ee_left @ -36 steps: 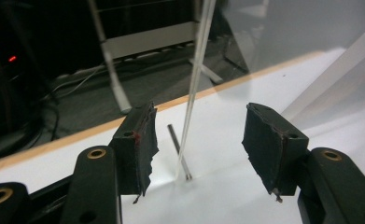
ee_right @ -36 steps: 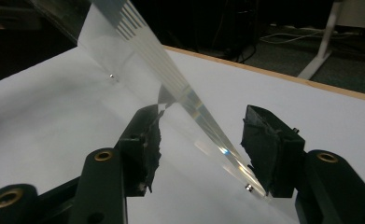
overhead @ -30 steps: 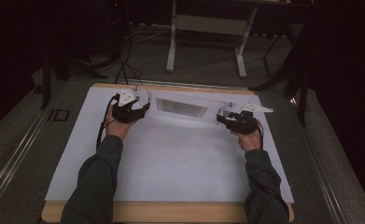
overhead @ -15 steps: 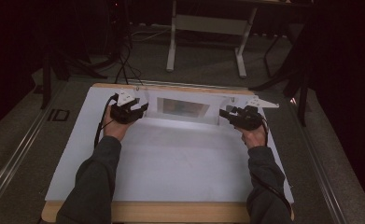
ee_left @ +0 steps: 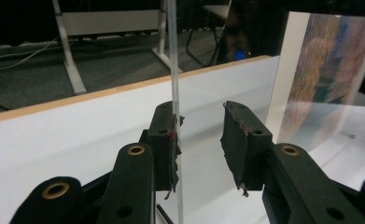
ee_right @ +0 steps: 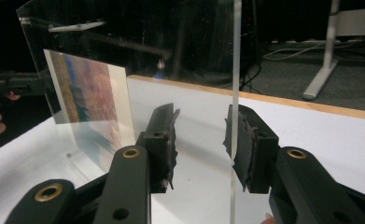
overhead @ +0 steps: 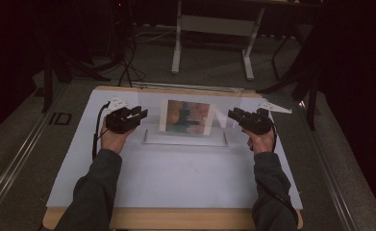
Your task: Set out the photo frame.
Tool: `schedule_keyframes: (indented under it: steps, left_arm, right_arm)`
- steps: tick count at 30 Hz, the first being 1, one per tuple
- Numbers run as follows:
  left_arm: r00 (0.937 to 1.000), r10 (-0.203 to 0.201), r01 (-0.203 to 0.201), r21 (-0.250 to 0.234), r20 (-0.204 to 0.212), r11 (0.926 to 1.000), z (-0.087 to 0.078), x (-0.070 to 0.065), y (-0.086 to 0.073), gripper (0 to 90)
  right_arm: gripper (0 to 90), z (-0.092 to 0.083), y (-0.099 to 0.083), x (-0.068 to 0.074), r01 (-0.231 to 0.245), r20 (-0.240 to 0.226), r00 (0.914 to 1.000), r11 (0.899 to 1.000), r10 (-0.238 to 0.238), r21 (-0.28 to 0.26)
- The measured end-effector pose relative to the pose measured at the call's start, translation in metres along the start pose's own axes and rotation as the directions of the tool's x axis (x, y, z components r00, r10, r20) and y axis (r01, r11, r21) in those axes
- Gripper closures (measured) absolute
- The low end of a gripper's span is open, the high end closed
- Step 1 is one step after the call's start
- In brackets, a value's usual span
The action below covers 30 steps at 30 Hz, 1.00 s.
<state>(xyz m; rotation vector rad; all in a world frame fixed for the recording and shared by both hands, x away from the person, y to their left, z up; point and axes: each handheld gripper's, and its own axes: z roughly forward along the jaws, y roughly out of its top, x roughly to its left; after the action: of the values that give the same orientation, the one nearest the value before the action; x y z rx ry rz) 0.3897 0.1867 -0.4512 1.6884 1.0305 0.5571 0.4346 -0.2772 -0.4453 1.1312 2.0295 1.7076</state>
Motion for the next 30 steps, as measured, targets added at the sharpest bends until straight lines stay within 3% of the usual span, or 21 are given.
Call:
schedule_keyframes:
  steps: [6, 10, 11, 14, 15, 16, 17, 18, 20, 24, 27, 30]
  left_arm:
    - [0.9997, 0.017, -0.017, -0.001, -0.019, 0.9999, -0.015, -0.009, -0.008, 65.3]
    - [0.9998, 0.014, -0.014, -0.006, -0.012, 0.9999, -0.019, -0.008, -0.011, 65.7]
    - [0.9993, 0.028, -0.029, -0.005, -0.023, 0.9996, -0.019, -0.009, -0.011, 65.7]
    - [0.9980, 0.060, -0.060, -0.001, -0.017, 0.9982, -0.016, -0.008, -0.012, 56.4]
    - [0.9974, 0.062, -0.062, -0.001, -0.038, 0.9981, -0.016, -0.006, -0.013, 56.4]
    - [0.9973, 0.058, -0.058, -0.009, -0.045, 0.9983, -0.017, -0.005, -0.015, 50.5]
    - [0.9977, 0.044, -0.045, -0.023, -0.051, 0.9987, -0.020, -0.002, -0.017, 50.5]
    - [0.9976, 0.028, -0.031, -0.047, -0.063, 0.9984, -0.027, 0.002, -0.021, 45.5]
    - [0.9974, 0.024, -0.028, -0.055, -0.068, 0.9981, -0.031, 0.004, -0.024, 43.1]
    - [0.9957, 0.018, -0.023, -0.058, -0.091, 0.9980, -0.044, 0.013, -0.032, 43.1]
    - [0.9916, -0.026, 0.020, -0.049, -0.126, 0.9986, -0.051, 0.023, -0.038, 44.5]
    - [0.9900, -0.035, 0.031, -0.038, -0.136, 0.9988, -0.051, 0.026, -0.041, 44.5]
  right_arm:
    - [58.5, -0.003, -0.006, 0.008, 0.020, -0.022, 0.9996, 1.000, -0.020, 0.005]
    - [58.4, -0.002, -0.007, 0.010, 0.026, -0.029, 0.9992, 1.000, -0.026, 0.005]
    - [58.3, -0.002, -0.007, 0.010, 0.027, -0.031, 0.9992, 1.000, -0.027, 0.005]
    - [57.4, -0.001, -0.006, 0.010, 0.042, -0.019, 0.9989, 0.999, -0.042, 0.009]
    - [55.4, -0.001, -0.006, 0.012, 0.054, -0.006, 0.9986, 0.998, -0.053, 0.021]
    - [46.1, -0.002, -0.009, 0.013, 0.084, 0.030, 0.9959, 0.996, -0.085, 0.037]
    - [46.1, -0.002, -0.009, 0.013, 0.084, 0.030, 0.9959, 0.996, -0.085, 0.037]
    - [38.8, -0.006, -0.013, 0.010, 0.081, 0.038, 0.9959, 0.996, -0.082, 0.041]
    - [35.2, -0.012, -0.018, 0.005, 0.073, 0.057, 0.9955, 0.997, -0.076, 0.040]
    - [33.2, -0.020, -0.026, -0.002, 0.052, 0.074, 0.9958, 0.998, -0.054, 0.038]
    - [33.9, -0.025, -0.037, -0.007, 0.043, 0.106, 0.9932, 0.997, -0.049, 0.063]
    - [33.9, -0.026, -0.042, -0.011, 0.029, 0.118, 0.9923, 0.997, -0.037, 0.074]
